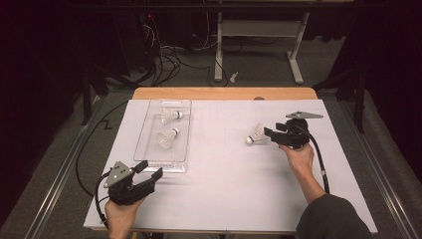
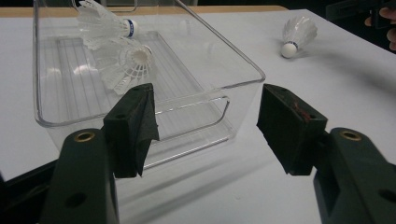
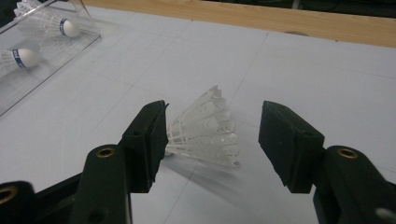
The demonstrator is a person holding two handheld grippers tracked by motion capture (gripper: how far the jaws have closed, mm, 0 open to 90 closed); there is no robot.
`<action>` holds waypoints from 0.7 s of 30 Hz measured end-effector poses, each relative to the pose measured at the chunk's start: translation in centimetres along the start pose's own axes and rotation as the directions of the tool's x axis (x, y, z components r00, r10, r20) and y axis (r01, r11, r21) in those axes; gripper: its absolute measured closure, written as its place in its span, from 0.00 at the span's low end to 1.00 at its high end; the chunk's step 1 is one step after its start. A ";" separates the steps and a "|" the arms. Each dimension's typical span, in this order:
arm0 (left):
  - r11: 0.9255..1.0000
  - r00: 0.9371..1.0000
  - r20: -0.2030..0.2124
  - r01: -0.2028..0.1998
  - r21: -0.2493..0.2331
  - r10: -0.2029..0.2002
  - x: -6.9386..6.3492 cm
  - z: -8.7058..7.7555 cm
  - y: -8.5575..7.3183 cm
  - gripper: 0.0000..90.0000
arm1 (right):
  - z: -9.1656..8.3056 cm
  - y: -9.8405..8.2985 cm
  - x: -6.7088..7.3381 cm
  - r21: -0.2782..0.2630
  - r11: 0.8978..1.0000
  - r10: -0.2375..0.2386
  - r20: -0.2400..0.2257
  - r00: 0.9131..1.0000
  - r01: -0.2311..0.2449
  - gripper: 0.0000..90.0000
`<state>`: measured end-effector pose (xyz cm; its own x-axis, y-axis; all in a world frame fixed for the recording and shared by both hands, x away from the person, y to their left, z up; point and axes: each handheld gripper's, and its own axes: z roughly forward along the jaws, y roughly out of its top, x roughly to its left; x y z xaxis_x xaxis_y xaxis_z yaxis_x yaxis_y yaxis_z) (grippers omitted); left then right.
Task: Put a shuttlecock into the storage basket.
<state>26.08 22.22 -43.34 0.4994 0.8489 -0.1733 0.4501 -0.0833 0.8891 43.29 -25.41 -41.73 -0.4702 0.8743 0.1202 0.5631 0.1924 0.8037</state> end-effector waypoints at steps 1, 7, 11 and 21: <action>1.000 1.000 0.000 0.000 0.001 0.000 0.0 0.0 0.0 0.42 | 0.2 0.1 0.0 0.015 1.000 -0.005 0.001 1.000 0.005 0.48; 1.000 1.000 0.002 -0.002 0.003 0.002 0.0 0.0 0.0 0.42 | 1.3 0.5 0.2 0.057 0.998 0.004 -0.005 1.000 -0.004 0.50; 1.000 1.000 0.002 -0.007 0.003 0.007 -0.1 0.0 0.0 0.42 | 2.0 0.5 0.0 0.087 0.996 0.007 -0.017 1.000 -0.006 0.52; 1.000 1.000 0.003 -0.014 0.007 0.014 -0.2 0.1 -0.1 0.42 | 2.8 0.3 0.0 0.133 0.991 -0.003 -0.021 1.000 0.005 0.65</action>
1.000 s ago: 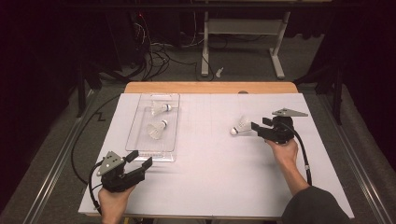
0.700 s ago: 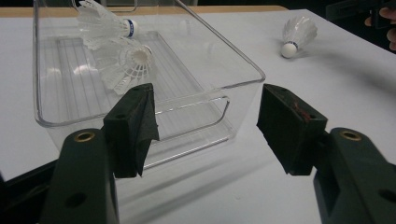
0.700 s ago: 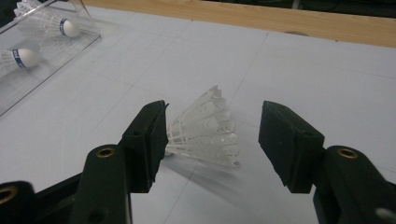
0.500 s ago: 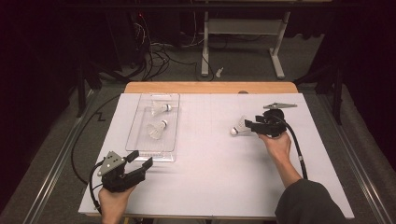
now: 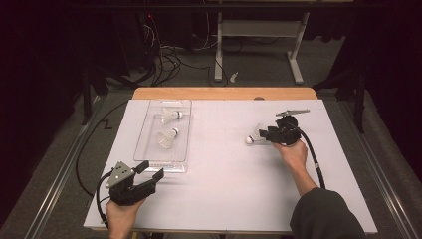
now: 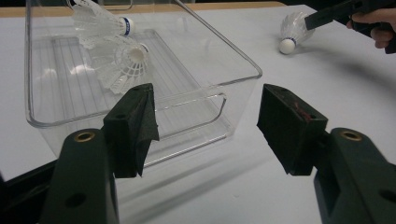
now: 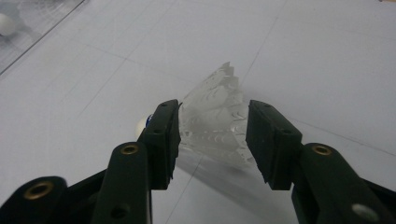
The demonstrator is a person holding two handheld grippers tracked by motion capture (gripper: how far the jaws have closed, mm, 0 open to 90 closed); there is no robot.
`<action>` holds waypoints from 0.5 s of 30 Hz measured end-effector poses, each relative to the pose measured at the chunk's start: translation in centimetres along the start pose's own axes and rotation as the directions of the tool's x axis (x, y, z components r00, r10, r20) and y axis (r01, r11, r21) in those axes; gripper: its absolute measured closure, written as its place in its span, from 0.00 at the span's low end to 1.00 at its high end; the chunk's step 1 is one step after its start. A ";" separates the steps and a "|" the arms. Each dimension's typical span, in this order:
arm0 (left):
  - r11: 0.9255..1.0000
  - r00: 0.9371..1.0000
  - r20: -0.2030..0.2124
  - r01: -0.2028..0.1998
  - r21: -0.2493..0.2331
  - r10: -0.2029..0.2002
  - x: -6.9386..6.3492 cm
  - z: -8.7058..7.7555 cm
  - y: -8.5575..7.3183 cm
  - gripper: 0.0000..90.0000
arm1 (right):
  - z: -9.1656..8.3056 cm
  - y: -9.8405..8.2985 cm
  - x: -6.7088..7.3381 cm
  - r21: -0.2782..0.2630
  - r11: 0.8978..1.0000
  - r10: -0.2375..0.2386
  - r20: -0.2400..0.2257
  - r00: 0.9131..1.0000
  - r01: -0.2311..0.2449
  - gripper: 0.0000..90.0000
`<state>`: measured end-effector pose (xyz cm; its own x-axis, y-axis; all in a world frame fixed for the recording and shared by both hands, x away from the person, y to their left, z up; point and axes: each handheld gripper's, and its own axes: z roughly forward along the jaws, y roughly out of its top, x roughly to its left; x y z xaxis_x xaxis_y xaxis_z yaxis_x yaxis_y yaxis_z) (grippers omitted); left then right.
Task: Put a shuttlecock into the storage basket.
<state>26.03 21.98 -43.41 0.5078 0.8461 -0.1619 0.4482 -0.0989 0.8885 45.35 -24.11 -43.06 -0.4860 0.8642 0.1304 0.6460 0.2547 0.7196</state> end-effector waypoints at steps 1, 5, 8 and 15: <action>1.000 1.000 -0.002 -0.001 0.000 0.001 0.0 0.0 0.0 0.42 | 0.0 0.0 0.0 0.006 1.000 -0.003 0.003 1.000 0.002 0.68; 1.000 1.000 -0.008 0.000 0.007 0.000 0.1 0.1 0.0 0.42 | 0.1 -0.1 0.1 0.024 1.000 0.006 -0.009 1.000 -0.006 0.75; 1.000 1.000 -0.008 0.002 0.010 -0.002 0.1 0.1 -0.1 0.42 | 0.1 -0.2 0.0 0.033 0.999 0.006 -0.021 1.000 -0.005 0.81; 1.000 1.000 -0.006 0.001 0.010 -0.001 0.1 0.1 -0.1 0.42 | -0.1 -0.3 -0.1 0.040 0.999 0.008 -0.053 0.999 -0.006 0.91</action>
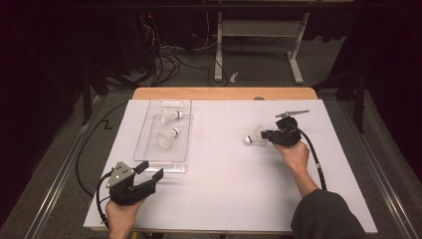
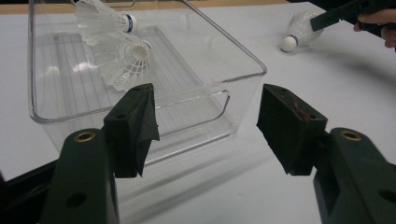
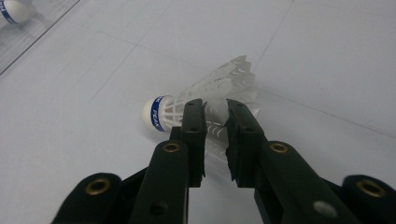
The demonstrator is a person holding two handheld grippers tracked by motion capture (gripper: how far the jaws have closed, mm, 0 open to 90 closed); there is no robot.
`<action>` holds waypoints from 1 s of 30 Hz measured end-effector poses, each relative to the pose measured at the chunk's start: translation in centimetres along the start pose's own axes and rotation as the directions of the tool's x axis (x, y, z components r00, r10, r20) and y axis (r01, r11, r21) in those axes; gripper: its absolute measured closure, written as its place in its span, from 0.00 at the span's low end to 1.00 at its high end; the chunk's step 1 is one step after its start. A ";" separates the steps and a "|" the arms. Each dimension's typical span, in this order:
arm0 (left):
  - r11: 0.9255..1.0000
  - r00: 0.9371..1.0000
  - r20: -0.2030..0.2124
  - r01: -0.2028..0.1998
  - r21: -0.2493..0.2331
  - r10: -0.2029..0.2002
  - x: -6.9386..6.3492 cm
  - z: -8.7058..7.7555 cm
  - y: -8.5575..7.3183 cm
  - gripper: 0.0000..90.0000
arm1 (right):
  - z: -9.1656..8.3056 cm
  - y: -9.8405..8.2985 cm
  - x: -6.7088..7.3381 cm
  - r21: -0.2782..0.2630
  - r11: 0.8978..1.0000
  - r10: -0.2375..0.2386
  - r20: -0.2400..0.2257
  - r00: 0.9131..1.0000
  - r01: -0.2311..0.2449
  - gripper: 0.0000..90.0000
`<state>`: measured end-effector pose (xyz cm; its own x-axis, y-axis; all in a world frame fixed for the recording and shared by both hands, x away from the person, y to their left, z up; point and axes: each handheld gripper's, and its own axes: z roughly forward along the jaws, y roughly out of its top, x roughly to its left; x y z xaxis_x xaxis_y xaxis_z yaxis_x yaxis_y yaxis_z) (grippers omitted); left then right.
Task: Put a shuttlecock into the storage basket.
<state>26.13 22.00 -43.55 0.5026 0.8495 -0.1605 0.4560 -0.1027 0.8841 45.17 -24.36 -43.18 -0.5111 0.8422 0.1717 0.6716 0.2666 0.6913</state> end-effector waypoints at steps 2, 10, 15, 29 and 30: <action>1.000 1.000 0.001 0.000 0.000 0.000 0.0 0.0 0.0 0.42 | -0.1 0.0 0.0 -0.002 1.000 0.000 -0.011 1.000 0.000 0.94; 1.000 1.000 0.004 0.001 -0.001 -0.001 -0.1 0.0 0.0 0.42 | -0.3 -0.1 0.0 0.001 1.000 0.008 -0.050 0.999 -0.008 1.00; 1.000 1.000 0.007 0.003 0.003 -0.003 -0.1 0.0 0.0 0.42 | -0.5 0.0 0.3 -0.004 1.000 -0.013 -0.068 0.998 0.012 1.00; 1.000 1.000 0.021 0.002 0.026 -0.003 0.0 0.5 -0.1 0.42 | -1.3 0.4 1.1 -0.019 0.999 -0.046 -0.118 0.992 0.045 1.00; 1.000 1.000 0.022 0.001 0.028 -0.001 0.0 0.5 -0.1 0.42 | -1.4 0.4 1.1 -0.020 0.999 -0.051 -0.119 0.992 0.049 1.00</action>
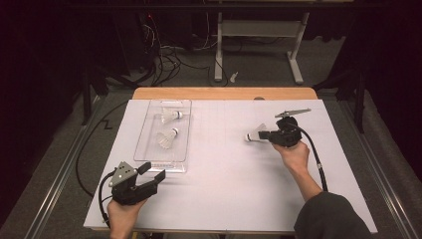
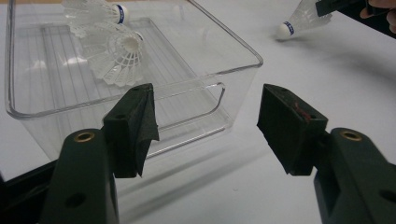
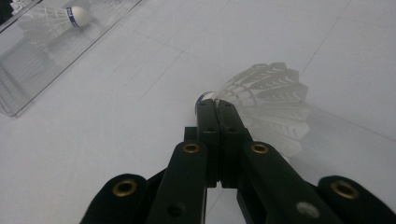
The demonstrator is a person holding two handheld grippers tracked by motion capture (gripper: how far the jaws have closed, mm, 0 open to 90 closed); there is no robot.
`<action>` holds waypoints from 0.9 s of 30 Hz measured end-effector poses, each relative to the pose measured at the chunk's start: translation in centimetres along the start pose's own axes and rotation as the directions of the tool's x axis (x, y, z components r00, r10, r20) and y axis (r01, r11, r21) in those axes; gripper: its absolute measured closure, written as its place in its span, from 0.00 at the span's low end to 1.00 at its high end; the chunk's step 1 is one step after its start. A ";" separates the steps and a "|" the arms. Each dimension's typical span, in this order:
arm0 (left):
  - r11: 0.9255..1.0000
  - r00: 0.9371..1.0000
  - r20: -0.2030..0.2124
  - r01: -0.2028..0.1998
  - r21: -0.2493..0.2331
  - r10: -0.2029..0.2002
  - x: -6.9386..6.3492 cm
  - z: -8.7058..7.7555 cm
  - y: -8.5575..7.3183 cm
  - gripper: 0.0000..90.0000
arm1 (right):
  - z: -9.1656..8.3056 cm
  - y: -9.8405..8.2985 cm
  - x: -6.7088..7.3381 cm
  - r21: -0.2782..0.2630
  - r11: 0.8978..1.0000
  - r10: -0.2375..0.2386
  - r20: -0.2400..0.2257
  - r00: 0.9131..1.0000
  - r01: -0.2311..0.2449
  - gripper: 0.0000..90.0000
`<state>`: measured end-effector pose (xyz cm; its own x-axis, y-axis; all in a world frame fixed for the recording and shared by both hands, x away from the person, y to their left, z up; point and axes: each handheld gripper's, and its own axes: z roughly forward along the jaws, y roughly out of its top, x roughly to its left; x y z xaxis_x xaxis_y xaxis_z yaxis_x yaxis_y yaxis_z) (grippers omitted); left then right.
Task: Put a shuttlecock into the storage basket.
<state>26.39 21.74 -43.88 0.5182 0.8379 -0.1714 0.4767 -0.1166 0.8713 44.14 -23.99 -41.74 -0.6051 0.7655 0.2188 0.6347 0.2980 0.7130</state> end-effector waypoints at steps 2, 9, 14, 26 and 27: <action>1.000 1.000 0.001 0.000 0.002 0.000 0.0 0.0 0.0 0.42 | -0.2 0.0 0.1 -0.002 1.000 -0.006 -0.005 1.000 0.006 1.00; 1.000 1.000 0.001 -0.001 0.002 0.001 0.0 0.1 0.0 0.42 | -0.8 0.2 0.8 -0.009 1.000 -0.029 -0.026 0.999 0.029 1.00; 1.000 1.000 0.004 0.001 0.001 -0.001 0.0 0.1 0.0 0.42 | -1.2 0.3 1.3 -0.019 0.999 -0.050 -0.042 0.998 0.049 1.00; 1.000 1.000 0.008 0.000 0.001 0.000 -0.1 0.1 0.0 0.41 | -2.0 0.4 2.4 -0.033 0.997 -0.075 -0.074 0.994 0.073 1.00; 1.000 1.000 0.009 0.000 0.001 0.000 -0.1 0.1 0.0 0.41 | -2.1 0.4 2.5 -0.033 0.997 -0.075 -0.076 0.994 0.072 1.00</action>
<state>26.35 21.61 -43.91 0.5247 0.8329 -0.1762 0.4777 -0.1168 0.8707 41.84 -23.19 -39.53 -0.6853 0.6959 0.2147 0.5731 0.3333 0.7486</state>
